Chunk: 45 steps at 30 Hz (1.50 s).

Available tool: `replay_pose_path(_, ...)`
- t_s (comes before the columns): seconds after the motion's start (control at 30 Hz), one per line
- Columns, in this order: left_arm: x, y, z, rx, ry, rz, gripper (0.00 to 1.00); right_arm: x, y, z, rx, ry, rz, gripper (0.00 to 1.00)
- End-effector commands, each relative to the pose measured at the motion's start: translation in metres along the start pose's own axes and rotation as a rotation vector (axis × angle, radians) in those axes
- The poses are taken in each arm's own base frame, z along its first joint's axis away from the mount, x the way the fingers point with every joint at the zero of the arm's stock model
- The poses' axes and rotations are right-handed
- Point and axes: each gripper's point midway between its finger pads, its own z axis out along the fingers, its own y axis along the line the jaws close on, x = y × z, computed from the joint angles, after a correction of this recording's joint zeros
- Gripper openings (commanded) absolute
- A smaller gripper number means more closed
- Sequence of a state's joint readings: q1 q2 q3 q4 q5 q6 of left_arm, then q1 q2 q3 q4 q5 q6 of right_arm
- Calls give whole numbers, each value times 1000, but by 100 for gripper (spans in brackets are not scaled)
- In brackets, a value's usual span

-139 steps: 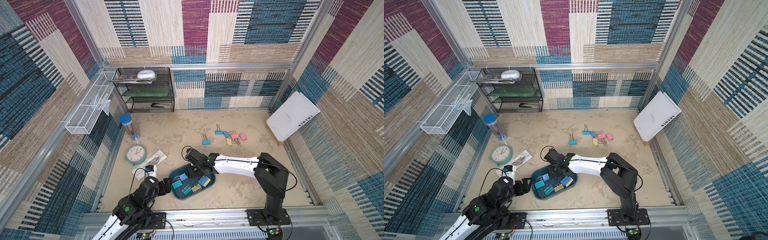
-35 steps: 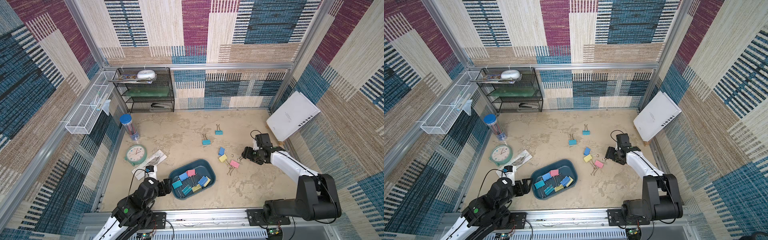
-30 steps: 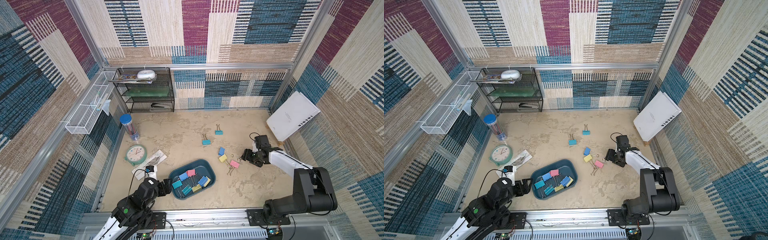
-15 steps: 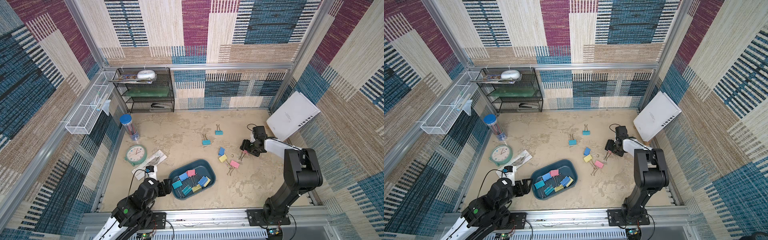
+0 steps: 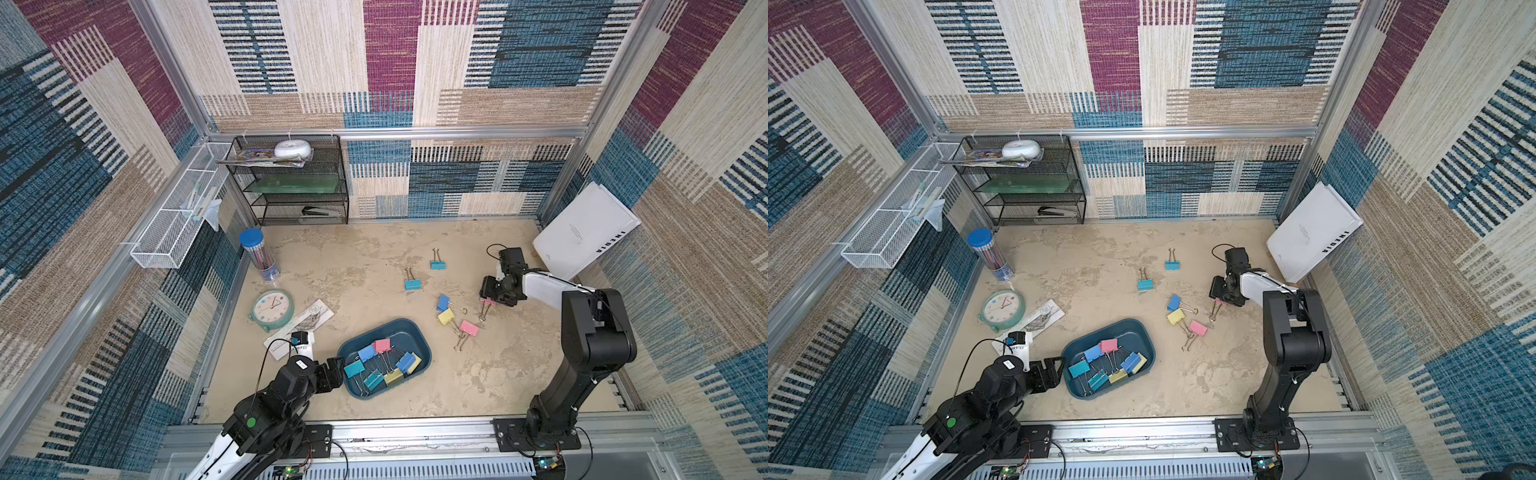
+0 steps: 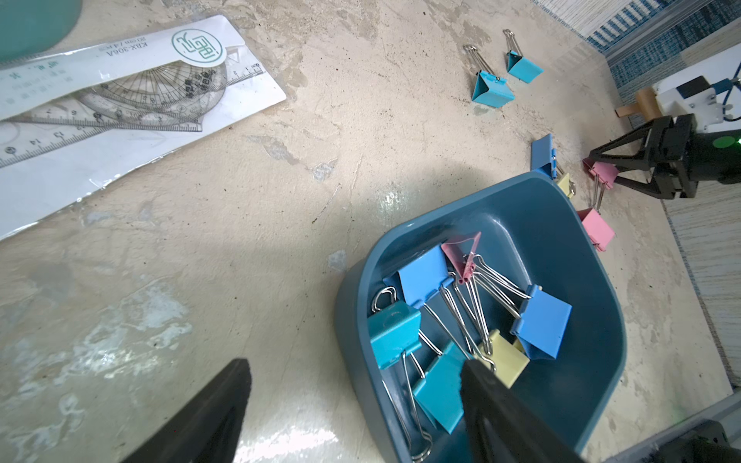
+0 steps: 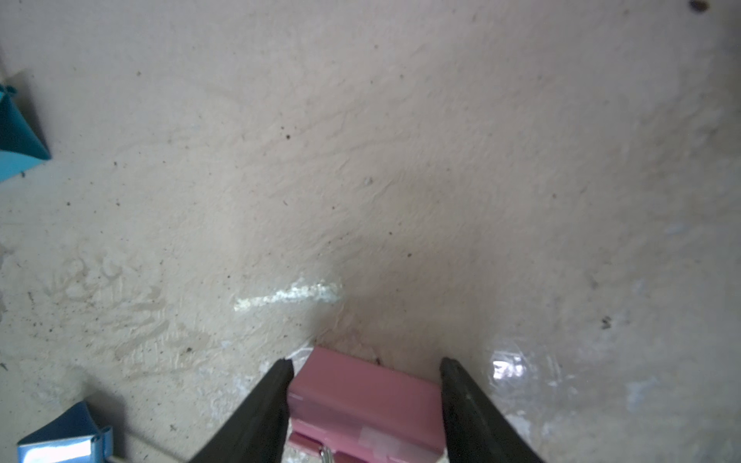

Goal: Put the binder clips in the storage box
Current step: Pick up the binder clip at the center of the board, then place the binder clip in the storage box.

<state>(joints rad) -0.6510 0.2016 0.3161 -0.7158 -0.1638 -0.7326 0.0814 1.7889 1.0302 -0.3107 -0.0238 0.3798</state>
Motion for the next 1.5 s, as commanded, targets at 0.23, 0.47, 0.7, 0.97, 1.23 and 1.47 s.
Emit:
replay_pose_path(0.23,-3,-1,0,3,-13,5,86,13,-2,-6,61,59,-33,43)
replay_pose_path(0.47,-2,0,1,0,-12,4,86,-24,43,-66,-15,-74,-140,40)
replay_pose_path(0.7,-2,1,1,-5,-11,4,86,14,142,-107,-226,-66,-312,39)
replay_pose_path(0.97,-2,0,1,-3,-10,4,86,111,256,-143,-434,-30,-447,40)
replay_pose_path(1.23,-1,0,1,-2,-9,4,86,168,286,-123,-437,52,-516,40)
replay_pose_path(1.47,-1,0,1,-2,-8,3,86,185,280,-100,-427,95,-497,40)
